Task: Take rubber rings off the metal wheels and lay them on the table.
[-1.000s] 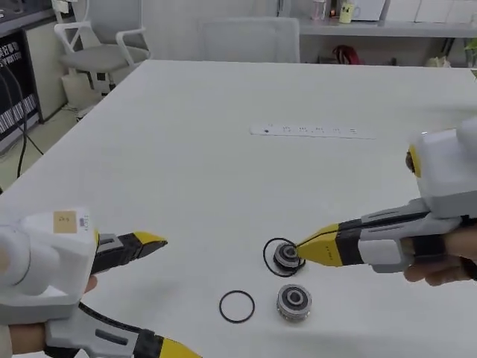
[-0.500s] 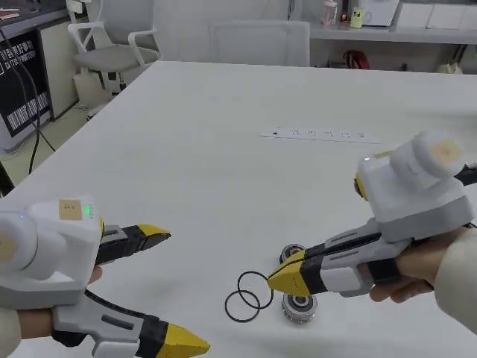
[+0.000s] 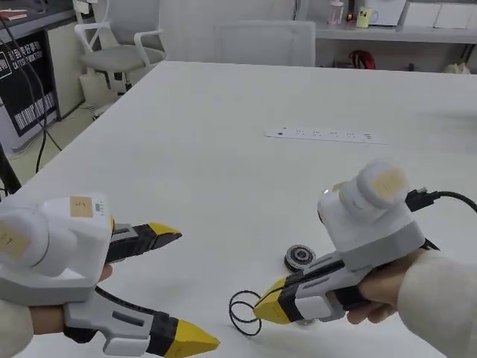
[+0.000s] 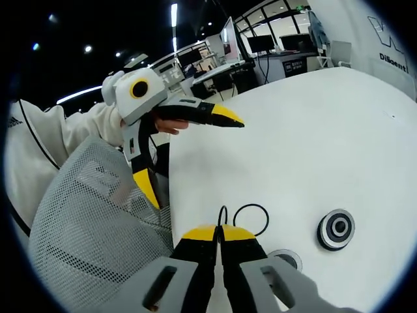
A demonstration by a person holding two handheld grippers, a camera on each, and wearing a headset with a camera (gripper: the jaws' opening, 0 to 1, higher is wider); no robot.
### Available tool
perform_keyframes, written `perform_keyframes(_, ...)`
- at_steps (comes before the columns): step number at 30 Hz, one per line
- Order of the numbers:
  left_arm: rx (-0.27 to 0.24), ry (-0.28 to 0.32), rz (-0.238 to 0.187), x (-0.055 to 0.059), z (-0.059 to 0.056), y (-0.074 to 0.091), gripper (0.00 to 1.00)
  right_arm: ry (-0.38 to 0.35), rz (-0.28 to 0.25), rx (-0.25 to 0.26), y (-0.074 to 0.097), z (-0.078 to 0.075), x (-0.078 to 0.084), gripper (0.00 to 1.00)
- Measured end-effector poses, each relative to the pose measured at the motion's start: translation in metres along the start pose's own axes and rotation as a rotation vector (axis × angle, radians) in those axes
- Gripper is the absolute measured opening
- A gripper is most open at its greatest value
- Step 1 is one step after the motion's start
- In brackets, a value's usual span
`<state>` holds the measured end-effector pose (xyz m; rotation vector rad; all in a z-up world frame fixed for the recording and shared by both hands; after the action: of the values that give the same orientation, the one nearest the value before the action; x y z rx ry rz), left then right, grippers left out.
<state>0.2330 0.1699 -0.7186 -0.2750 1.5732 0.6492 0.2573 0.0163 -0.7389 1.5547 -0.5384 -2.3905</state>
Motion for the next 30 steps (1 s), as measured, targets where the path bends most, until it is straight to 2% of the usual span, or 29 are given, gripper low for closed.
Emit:
perform_keyframes(13,-0.007,0.006,0.008,0.000,-0.001,0.003,0.92,0.001,0.030,0.021,-0.004,-0.004,0.012,0.00)
perform_keyframes(17,-0.005,0.004,0.011,0.000,-0.002,0.002,0.92,0.030,0.045,0.043,-0.004,-0.007,0.015,0.00)
perform_keyframes(26,-0.006,0.000,0.014,-0.003,-0.003,0.003,0.92,0.049,0.042,0.057,-0.002,-0.010,0.014,0.03)
perform_keyframes(30,-0.008,-0.003,0.017,-0.004,-0.003,0.003,0.92,0.041,0.010,0.076,0.004,-0.015,0.006,0.07)
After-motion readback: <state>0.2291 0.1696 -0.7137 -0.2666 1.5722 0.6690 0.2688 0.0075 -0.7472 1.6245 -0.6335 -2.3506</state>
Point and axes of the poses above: the centre of the closed fingertips' face, and the gripper's own axes: y roughly backward along the fingers, z roughly to its left, x roughly out of its underside, the point moved 7 cm from there along y, roughly backward along the fingers, and after that the axes turned 14 degrees about -z, right-handed, at the moved point
